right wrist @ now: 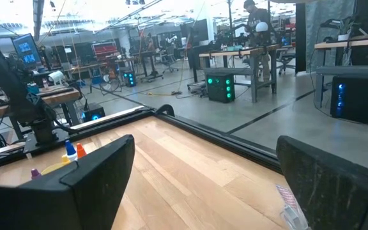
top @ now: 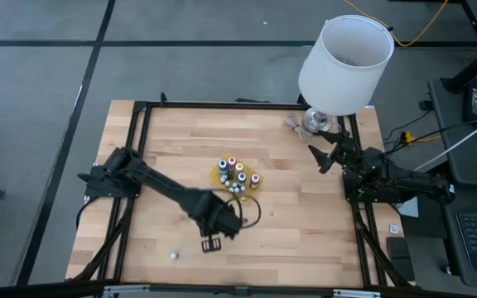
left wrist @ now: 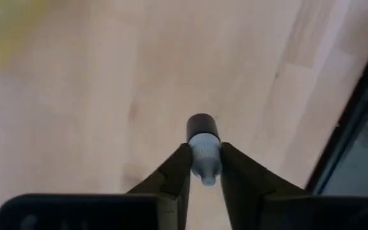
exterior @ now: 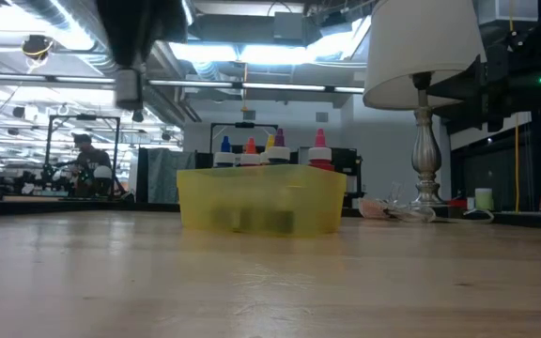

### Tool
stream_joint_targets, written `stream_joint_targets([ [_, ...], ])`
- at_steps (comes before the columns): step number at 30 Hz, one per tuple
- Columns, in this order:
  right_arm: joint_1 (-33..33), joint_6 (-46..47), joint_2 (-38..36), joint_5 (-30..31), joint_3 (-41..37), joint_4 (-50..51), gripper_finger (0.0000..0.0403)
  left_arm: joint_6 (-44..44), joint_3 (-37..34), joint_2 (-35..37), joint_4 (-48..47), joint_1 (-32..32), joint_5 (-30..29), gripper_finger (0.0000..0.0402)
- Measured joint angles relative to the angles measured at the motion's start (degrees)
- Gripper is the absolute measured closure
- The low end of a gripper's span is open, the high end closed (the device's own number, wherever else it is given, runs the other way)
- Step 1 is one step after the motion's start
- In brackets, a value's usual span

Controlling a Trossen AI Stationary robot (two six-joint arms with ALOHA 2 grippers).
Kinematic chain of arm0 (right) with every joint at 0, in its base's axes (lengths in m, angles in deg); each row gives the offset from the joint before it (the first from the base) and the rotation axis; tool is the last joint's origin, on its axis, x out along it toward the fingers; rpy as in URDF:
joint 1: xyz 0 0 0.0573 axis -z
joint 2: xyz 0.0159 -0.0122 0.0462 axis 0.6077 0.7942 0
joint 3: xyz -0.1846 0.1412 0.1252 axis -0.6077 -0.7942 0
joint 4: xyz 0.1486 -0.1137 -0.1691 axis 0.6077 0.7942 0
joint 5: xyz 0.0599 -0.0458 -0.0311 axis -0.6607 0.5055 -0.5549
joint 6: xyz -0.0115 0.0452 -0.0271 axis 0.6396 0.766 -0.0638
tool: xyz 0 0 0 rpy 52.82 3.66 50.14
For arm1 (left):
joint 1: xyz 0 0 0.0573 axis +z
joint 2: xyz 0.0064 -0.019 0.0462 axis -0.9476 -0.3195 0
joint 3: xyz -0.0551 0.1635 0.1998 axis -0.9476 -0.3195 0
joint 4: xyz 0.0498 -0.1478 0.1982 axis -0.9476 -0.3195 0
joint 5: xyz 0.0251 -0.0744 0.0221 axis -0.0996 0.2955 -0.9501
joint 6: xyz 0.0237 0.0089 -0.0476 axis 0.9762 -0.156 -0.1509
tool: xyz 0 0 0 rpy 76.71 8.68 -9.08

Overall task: Pick & Place food coloring
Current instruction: Put the small black food coloring bottle into the yellow bin

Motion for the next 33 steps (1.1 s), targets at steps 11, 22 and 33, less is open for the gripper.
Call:
stream_joint_targets([
  [11,0.0,0.0,0.01,0.0,0.0,0.0,0.0022,13.84,0.54,5.65,-7.42,11.08,-7.88,0.0334],
  [22,0.0,0.0,0.01,0.0,0.0,-0.01,0.0022,18.17,0.64,3.49,-6.01,22.56,-10.14,0.0335],
  [33,0.0,0.0,0.0,0.0,0.0,-0.01,0.0022,13.55,0.65,-2.34,-4.2,25.9,-7.67,0.0335],
])
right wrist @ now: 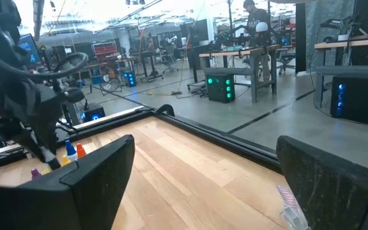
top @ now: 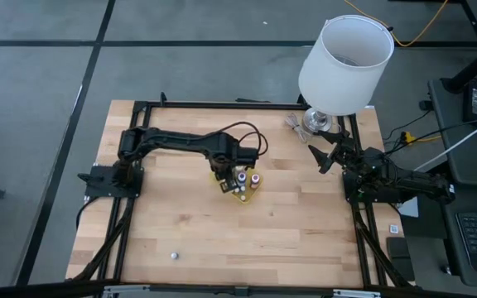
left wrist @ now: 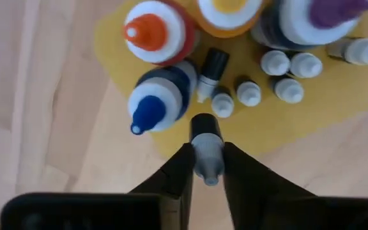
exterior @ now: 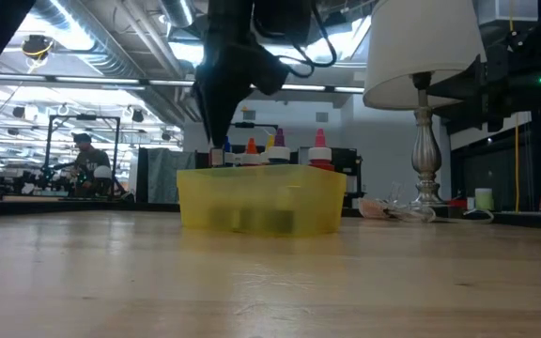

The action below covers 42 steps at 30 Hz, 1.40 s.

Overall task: Pick & Place food coloring
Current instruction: Put the small black food coloring bottle into the yellow bin

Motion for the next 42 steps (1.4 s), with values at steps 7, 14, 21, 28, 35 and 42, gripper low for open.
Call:
stream_joint_targets([
  [7,0.0,0.0,0.01,0.0,0.0,-0.01,0.0022,-5.17,-4.0,-0.16,2.7,-0.04,1.69,0.0335],
  [14,0.0,0.0,0.02,0.0,0.0,-0.01,0.0022,-6.76,-7.37,-0.16,3.83,0.29,-0.28,0.0335],
  [21,0.0,0.0,0.01,0.0,-0.01,0.0,0.0022,-6.75,-7.42,-0.16,6.81,1.2,-0.34,0.0335],
  [28,0.0,0.0,0.02,0.0,0.0,-0.01,0.0022,-6.64,-7.47,-0.68,6.93,1.7,0.05,0.0335],
  [35,0.0,0.0,0.01,0.0,0.0,-0.01,0.0022,-6.6,-11.35,-1.24,10.07,1.7,3.44,0.0335],
  [42,0.0,0.0,0.0,0.0,-0.02,-0.01,0.0022,-6.6,-14.09,-0.99,11.82,1.7,2.37,0.0335],
])
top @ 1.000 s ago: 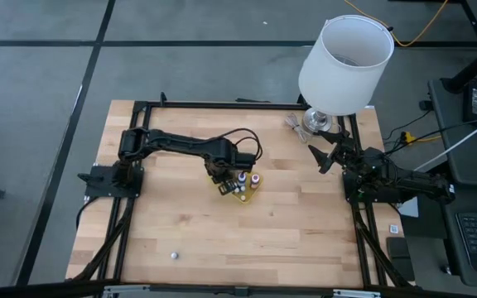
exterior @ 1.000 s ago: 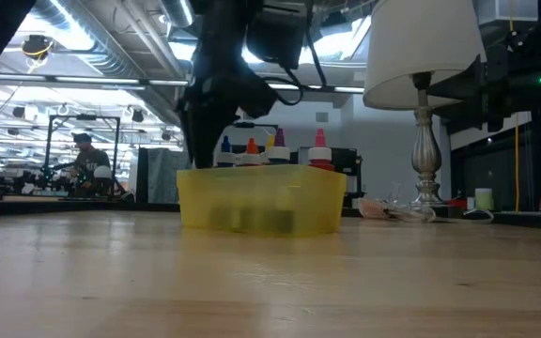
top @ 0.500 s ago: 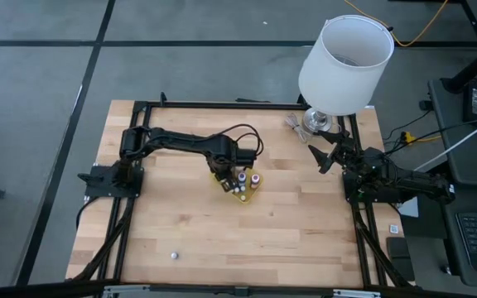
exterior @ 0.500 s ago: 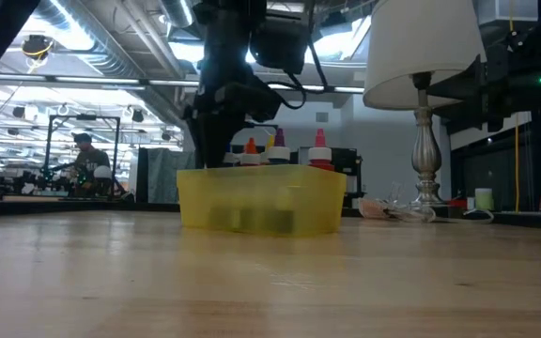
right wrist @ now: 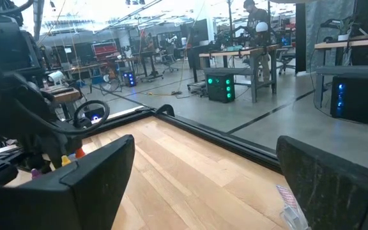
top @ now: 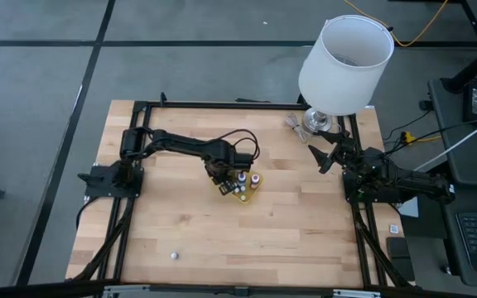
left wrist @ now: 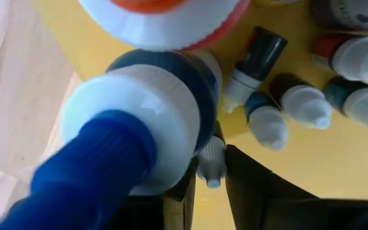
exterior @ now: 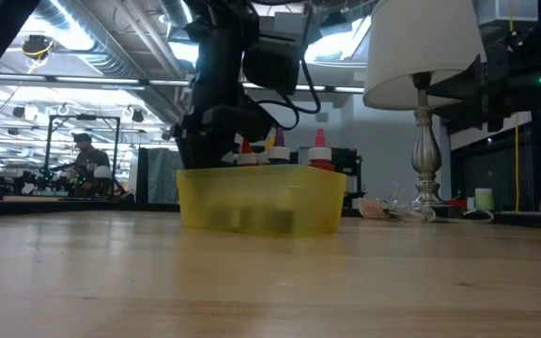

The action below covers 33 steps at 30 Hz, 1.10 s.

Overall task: Pick & Place food coloring
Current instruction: Put the small black food coloring bottle into the yellow bin

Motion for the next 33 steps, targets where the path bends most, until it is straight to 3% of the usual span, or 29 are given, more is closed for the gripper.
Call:
stream_joint_targets([
  [7,0.0,0.0,0.01,0.0,0.02,0.01,0.0022,0.0,-0.1,0.03,0.94,-0.04,0.4,0.0322],
  [33,0.0,0.0,0.0,0.0,0.02,0.0,0.0022,2.15,-0.26,4.7,0.74,0.31,0.24,0.0184],
])
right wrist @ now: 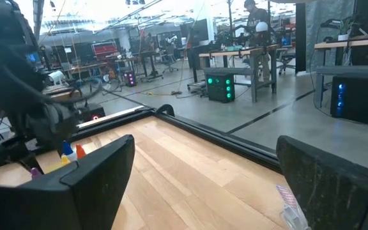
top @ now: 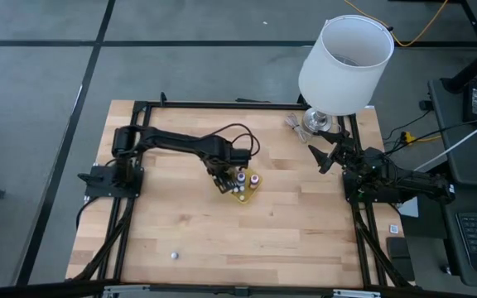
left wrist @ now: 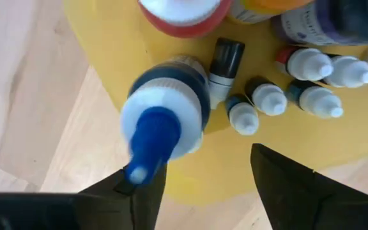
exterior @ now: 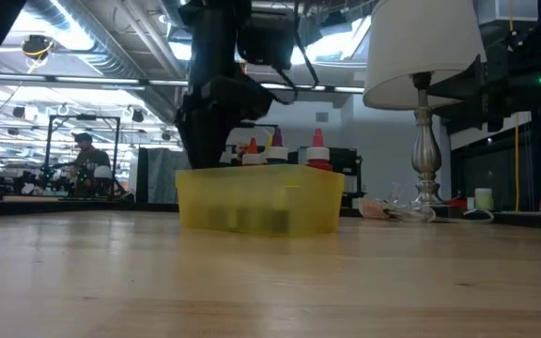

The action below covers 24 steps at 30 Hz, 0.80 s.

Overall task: Pick & Place food coloring
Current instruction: Put the small black food coloring bottle into the yellow bin

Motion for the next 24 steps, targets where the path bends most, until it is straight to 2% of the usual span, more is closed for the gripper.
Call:
stream_joint_targets([
  [6,0.0,0.0,0.01,0.0,0.0,0.01,0.0022,2.91,0.04,4.41,-0.22,-2.24,-0.52,0.0158],
  [12,0.0,0.0,0.02,0.0,0.0,0.02,0.0022,9.22,0.09,9.15,-5.11,-7.74,-0.54,0.0125],
  [18,0.0,-0.01,0.02,0.0,0.0,0.01,0.0022,15.6,0.09,13.15,-13.38,-16.12,0.43,0.0099],
  [24,0.0,0.0,0.0,0.0,0.0,0.01,0.0022,19.78,0.09,16.04,-16.48,-27.64,0.87,0.0101],
])
